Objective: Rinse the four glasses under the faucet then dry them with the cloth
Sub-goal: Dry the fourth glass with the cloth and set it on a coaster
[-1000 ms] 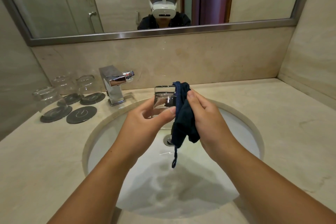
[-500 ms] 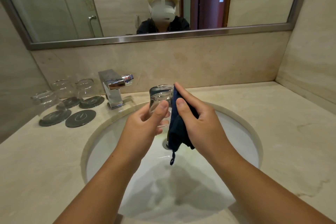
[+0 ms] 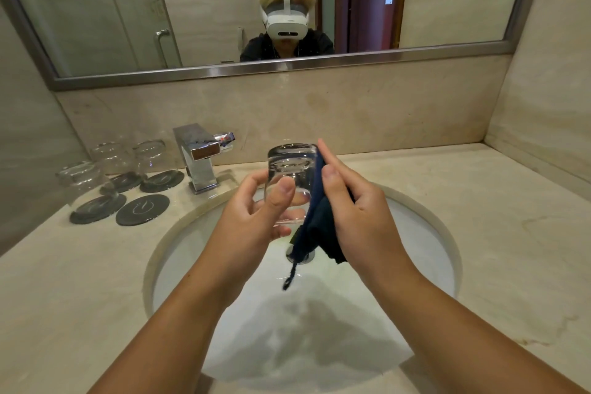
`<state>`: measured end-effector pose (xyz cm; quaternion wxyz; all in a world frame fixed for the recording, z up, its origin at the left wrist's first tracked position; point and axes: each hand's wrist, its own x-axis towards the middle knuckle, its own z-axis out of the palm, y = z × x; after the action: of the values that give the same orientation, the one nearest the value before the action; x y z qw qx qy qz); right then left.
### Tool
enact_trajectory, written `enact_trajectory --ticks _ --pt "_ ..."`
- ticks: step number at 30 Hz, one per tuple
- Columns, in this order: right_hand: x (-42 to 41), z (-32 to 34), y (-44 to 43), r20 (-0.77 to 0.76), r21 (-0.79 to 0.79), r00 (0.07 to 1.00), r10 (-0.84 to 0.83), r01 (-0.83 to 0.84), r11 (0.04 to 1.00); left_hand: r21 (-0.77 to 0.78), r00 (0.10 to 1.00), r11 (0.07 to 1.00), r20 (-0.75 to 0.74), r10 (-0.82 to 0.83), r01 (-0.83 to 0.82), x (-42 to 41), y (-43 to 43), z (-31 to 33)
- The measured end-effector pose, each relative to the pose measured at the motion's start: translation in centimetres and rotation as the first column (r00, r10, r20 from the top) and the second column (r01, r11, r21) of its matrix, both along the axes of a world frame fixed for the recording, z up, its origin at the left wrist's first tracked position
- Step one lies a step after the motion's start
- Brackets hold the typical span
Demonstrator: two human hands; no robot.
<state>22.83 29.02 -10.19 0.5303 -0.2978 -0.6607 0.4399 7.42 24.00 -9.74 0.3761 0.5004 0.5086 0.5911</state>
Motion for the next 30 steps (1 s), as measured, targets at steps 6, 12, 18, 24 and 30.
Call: enact_trajectory --ticks 6,12,18,24,30 --pt "0.11 -0.08 0.45 -0.031 -0.085 0.999 -0.043 0.040 0.996 -0.071 0.988 0.997 -0.152 -0.012 0.001 0.82 -0.20 0.46" --pt "0.09 -0.32 0.37 0.002 -0.057 0.999 -0.054 0.054 0.997 0.020 0.985 0.990 -0.095 0.144 -0.143 0.12 0.03 -0.15" --pt "0.05 -0.15 0.75 -0.140 -0.229 0.989 0.042 -0.074 0.971 0.034 0.998 0.998 0.034 0.045 -0.046 -0.13 -0.26 0.45" --pt "-0.11 -0.19 0.76 -0.206 -0.321 0.978 0.031 -0.098 0.942 0.043 0.990 0.992 -0.071 0.125 -0.123 -0.04 -0.01 0.40" --pt "-0.11 -0.14 0.14 -0.048 -0.160 0.995 -0.086 0.078 0.984 0.084 0.973 0.982 -0.147 0.178 -0.167 0.41 -0.40 0.49"
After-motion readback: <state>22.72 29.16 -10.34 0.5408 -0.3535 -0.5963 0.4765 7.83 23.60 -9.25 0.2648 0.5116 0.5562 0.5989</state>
